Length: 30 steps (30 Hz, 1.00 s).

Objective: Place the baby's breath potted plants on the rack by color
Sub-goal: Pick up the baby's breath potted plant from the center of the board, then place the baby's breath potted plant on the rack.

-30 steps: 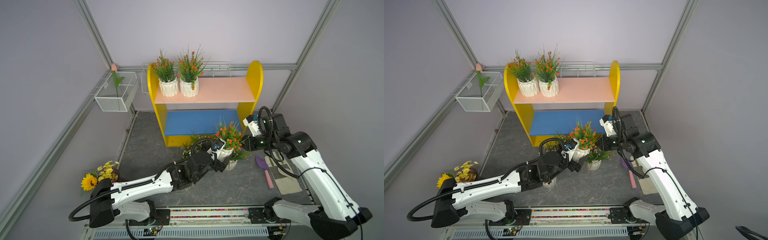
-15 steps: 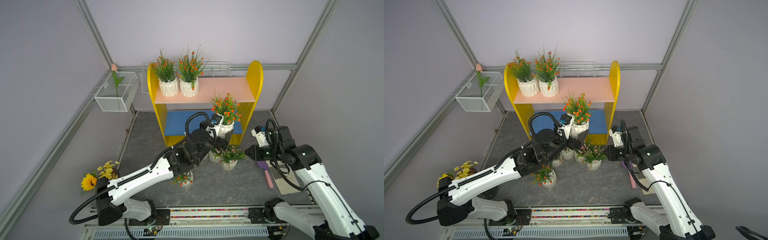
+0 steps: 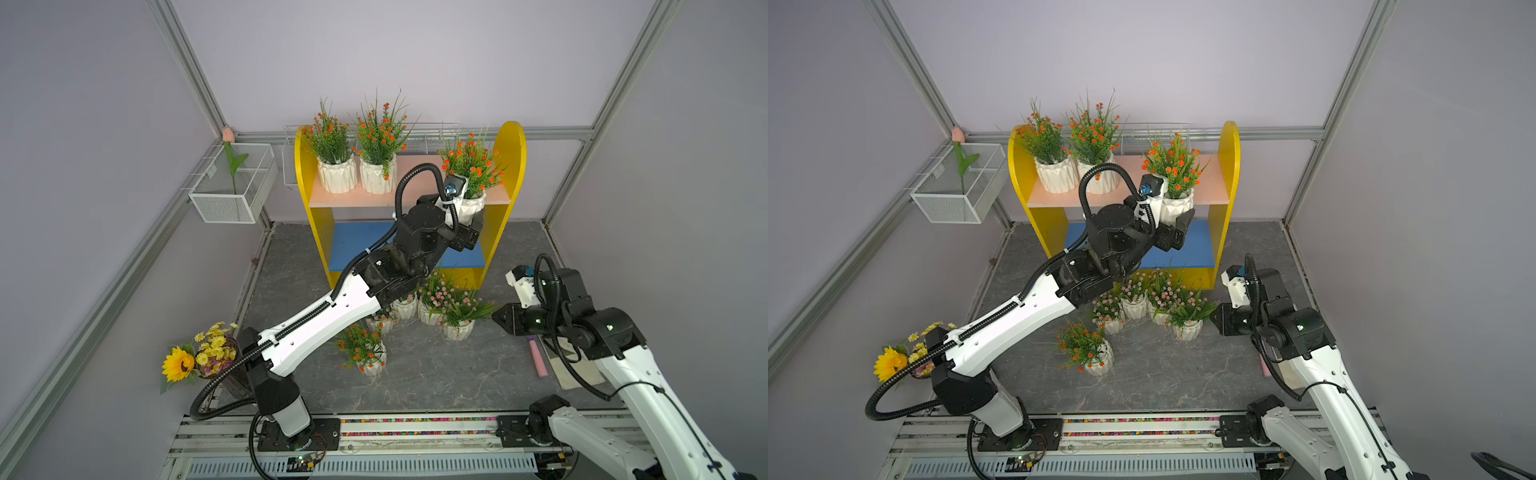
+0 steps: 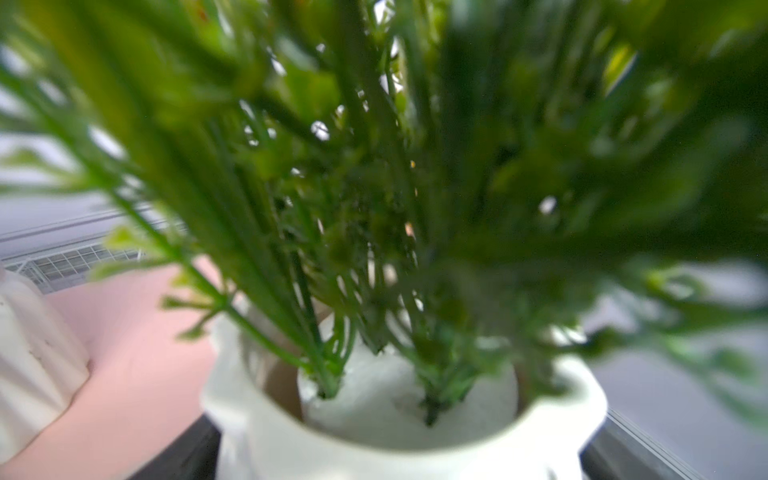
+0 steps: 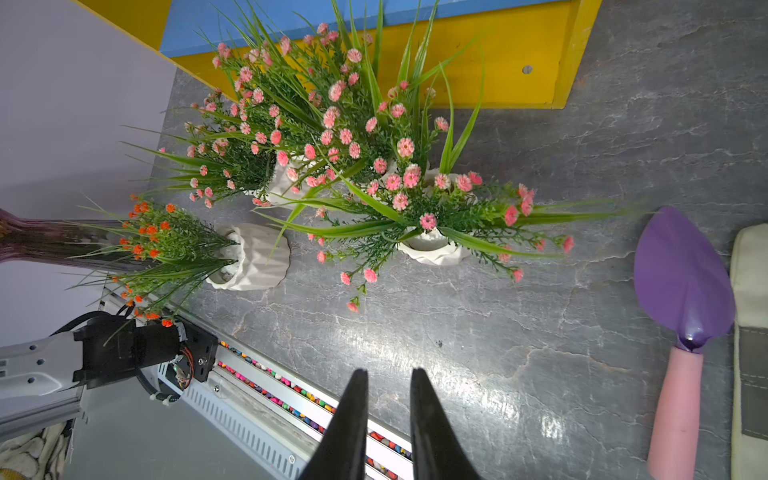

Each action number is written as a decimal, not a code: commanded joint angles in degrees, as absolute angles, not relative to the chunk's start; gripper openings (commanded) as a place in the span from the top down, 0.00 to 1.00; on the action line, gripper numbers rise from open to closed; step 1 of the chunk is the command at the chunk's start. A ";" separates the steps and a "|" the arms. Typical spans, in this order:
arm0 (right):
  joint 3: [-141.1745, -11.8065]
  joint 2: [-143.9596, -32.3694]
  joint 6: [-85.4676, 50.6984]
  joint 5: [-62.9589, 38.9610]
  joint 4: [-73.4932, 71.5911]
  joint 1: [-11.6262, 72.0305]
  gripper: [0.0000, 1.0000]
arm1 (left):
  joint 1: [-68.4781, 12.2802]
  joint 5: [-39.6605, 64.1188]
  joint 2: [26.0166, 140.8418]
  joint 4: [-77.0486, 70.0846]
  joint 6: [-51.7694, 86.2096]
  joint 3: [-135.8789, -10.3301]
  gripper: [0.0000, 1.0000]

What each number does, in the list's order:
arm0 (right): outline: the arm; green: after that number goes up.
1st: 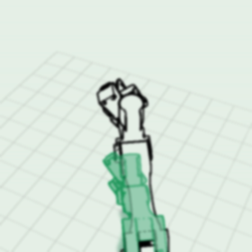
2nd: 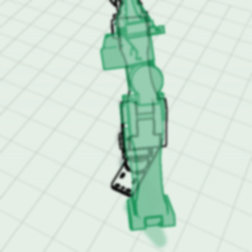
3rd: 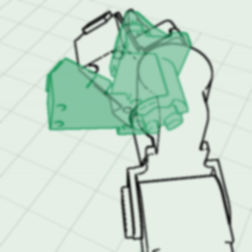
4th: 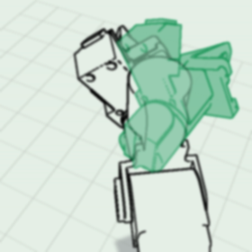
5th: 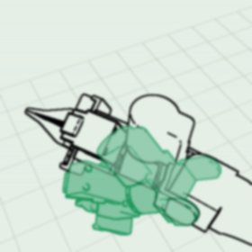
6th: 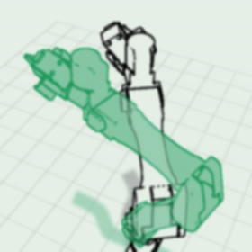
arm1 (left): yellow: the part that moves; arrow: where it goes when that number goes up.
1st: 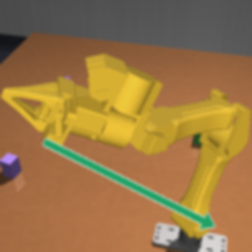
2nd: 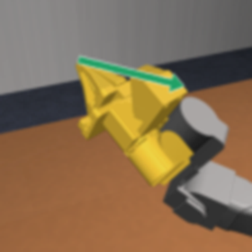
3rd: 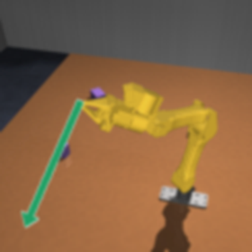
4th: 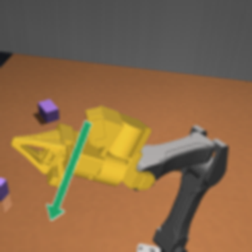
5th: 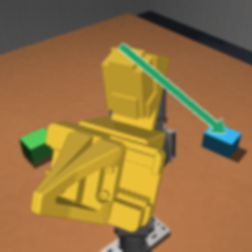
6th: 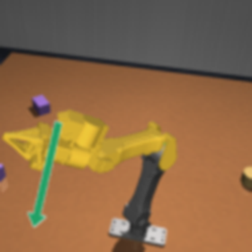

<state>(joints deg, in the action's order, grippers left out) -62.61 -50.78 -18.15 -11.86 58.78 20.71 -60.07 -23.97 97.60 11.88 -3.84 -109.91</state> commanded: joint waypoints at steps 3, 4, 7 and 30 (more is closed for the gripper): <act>-60.48 -48.26 -19.41 -12.42 58.13 20.47 0.78 | -58.69 -26.35 102.57 10.90 -5.91 -120.41 0.60; -60.36 -47.87 -19.35 -12.23 58.21 20.44 0.78 | -58.32 -26.72 103.66 10.90 -5.87 -121.78 0.60; -60.21 -47.22 -19.50 -12.24 58.69 20.42 0.78 | -56.93 -27.78 106.66 11.50 -4.98 -125.63 0.60; -59.15 -46.25 -19.62 -10.78 59.03 20.37 0.77 | -50.41 -35.66 114.63 12.93 0.04 -132.54 0.61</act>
